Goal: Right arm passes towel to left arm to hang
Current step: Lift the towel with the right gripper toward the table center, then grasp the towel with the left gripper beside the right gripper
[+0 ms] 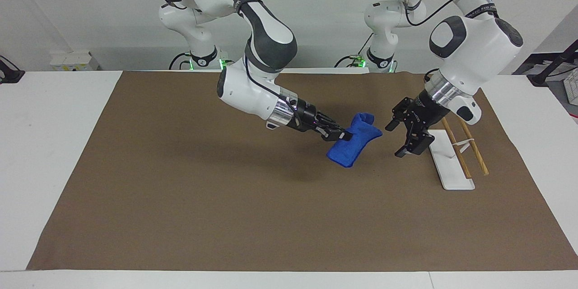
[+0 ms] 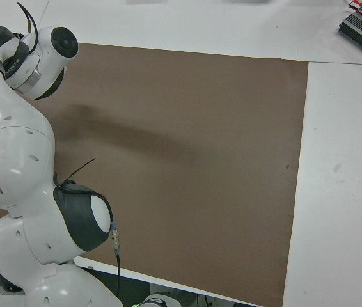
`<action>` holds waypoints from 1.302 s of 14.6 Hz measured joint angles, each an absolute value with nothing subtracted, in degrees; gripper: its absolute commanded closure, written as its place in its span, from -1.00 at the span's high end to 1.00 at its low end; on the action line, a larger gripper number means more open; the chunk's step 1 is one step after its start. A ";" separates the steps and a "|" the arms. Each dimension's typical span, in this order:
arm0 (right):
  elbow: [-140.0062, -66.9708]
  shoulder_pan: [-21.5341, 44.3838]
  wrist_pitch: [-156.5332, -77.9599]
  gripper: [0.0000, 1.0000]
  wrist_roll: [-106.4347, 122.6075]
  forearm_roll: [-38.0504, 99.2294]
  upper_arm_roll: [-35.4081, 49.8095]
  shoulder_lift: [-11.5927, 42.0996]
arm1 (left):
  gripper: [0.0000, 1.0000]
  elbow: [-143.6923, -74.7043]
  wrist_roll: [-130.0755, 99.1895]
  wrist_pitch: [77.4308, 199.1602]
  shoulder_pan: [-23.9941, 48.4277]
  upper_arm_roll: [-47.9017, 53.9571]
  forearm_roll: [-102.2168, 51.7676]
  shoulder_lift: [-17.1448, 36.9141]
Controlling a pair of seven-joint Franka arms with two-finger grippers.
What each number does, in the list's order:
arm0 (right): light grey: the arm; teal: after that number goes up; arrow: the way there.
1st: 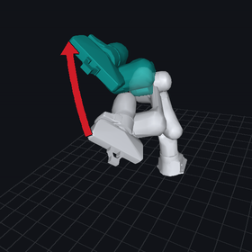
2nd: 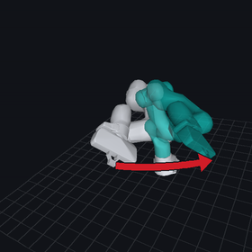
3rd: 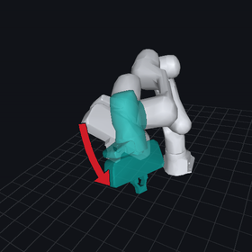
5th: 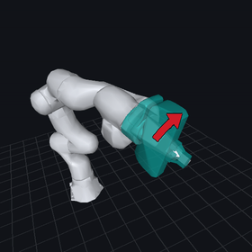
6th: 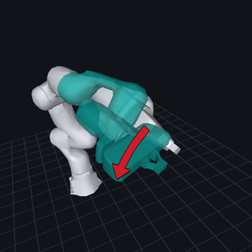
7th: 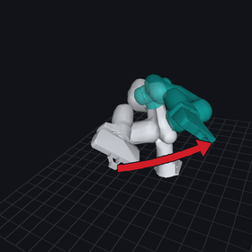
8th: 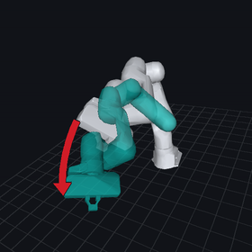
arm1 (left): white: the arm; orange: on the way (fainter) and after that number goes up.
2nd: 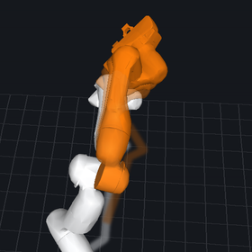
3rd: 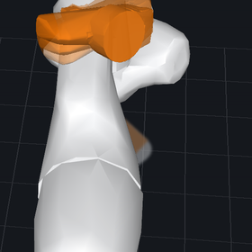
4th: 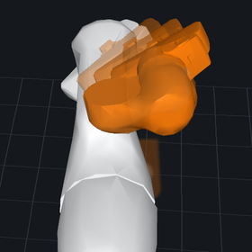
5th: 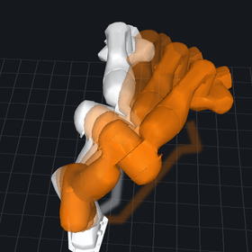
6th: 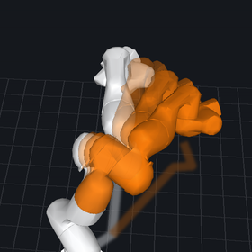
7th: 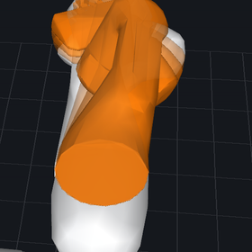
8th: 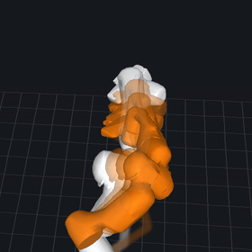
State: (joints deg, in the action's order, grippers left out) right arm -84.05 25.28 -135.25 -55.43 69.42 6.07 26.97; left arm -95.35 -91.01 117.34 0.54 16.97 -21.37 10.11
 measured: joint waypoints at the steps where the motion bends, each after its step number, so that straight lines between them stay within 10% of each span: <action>1: -84.05 25.27 -135.25 -1.00 -55.43 69.44 6.06 26.97 | 0.98 -95.74 -91.49 117.34 0.58 17.36 -21.37 10.23; 14: -84.05 25.28 -135.25 -0.99 -55.44 69.45 6.06 26.97 | 0.90 -97.17 -98.13 122.46 1.95 19.72 -21.37 10.75; 19: -84.05 25.28 -135.25 -0.99 -55.44 69.45 6.06 26.97 | 0.00 -99.32 -98.21 124.58 2.49 20.00 -21.37 10.83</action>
State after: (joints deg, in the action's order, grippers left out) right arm -84.05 25.28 -135.25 -55.44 69.45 6.06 26.97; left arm -99.32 -98.21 124.58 2.49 20.00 -21.37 10.83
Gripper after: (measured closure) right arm 0.952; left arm 0.286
